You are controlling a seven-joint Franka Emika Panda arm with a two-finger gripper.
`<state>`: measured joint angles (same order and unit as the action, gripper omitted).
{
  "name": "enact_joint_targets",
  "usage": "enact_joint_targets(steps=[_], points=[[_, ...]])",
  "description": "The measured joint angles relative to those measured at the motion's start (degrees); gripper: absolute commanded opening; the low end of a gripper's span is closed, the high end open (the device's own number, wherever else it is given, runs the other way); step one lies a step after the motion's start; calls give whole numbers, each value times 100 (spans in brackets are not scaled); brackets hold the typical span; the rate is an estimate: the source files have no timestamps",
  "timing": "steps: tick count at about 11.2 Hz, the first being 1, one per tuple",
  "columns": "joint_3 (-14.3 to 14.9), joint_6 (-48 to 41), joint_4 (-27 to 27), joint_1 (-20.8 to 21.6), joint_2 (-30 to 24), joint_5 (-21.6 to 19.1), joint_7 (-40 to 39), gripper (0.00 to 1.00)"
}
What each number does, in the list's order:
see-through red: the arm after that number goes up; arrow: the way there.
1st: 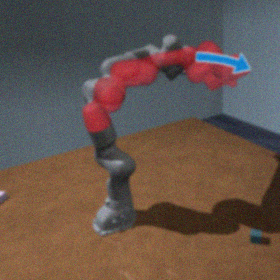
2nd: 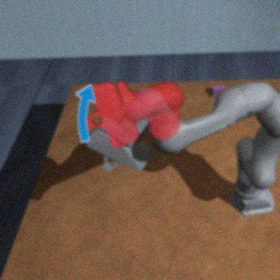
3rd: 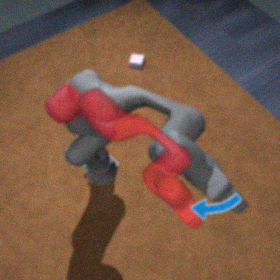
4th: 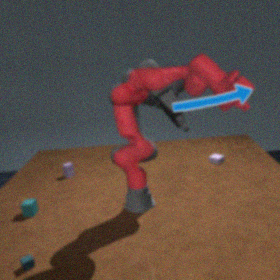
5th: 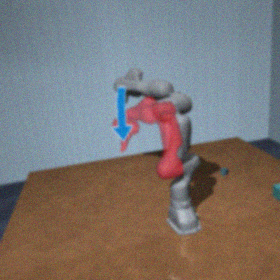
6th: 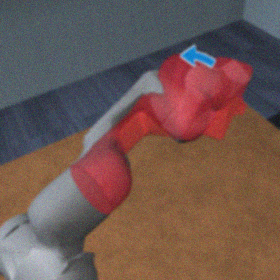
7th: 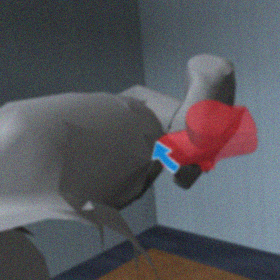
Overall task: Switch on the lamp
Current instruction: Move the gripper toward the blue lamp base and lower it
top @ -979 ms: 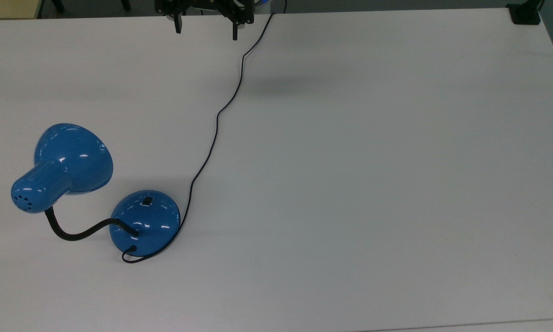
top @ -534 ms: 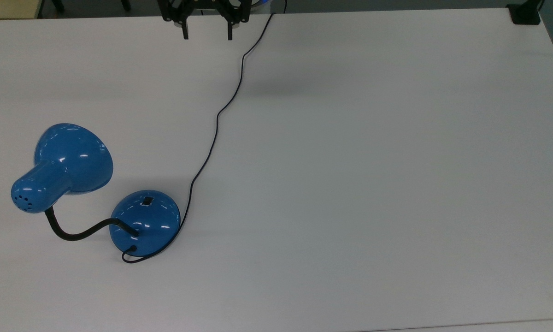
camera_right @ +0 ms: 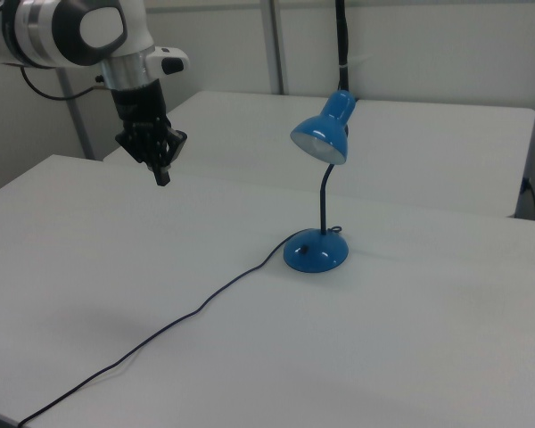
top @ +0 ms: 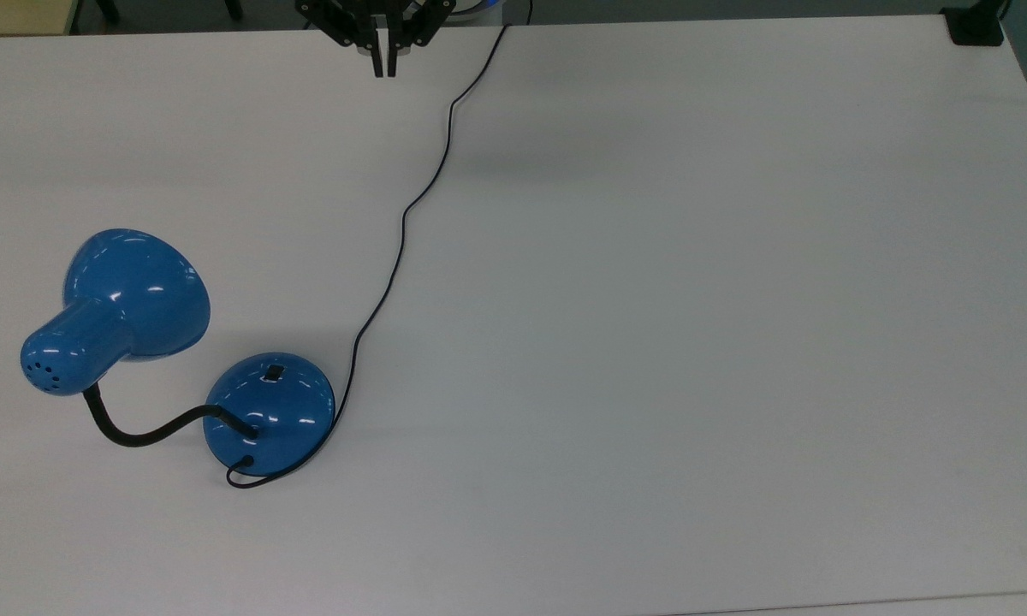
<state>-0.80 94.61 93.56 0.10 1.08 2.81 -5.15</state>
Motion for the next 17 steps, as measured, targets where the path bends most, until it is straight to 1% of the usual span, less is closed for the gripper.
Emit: enact_joint_targets(steps=[3, 6, 9, 11, 13, 15, 17], points=[[1, 0, -3, -23, 0, 0, 5, 0], [6, 0, -3, -164, 4, -3, 341, 0], [23, 143, 42, -486, 52, -262, 726, 0], [32, 521, 180, -720, 102, -376, 876, 0], [42, 869, 317, -872, 212, -404, 907, 0], [49, 1507, 504, -947, 384, -406, 915, 0], [48, 2246, 850, -955, 485, -405, 915, 0]])
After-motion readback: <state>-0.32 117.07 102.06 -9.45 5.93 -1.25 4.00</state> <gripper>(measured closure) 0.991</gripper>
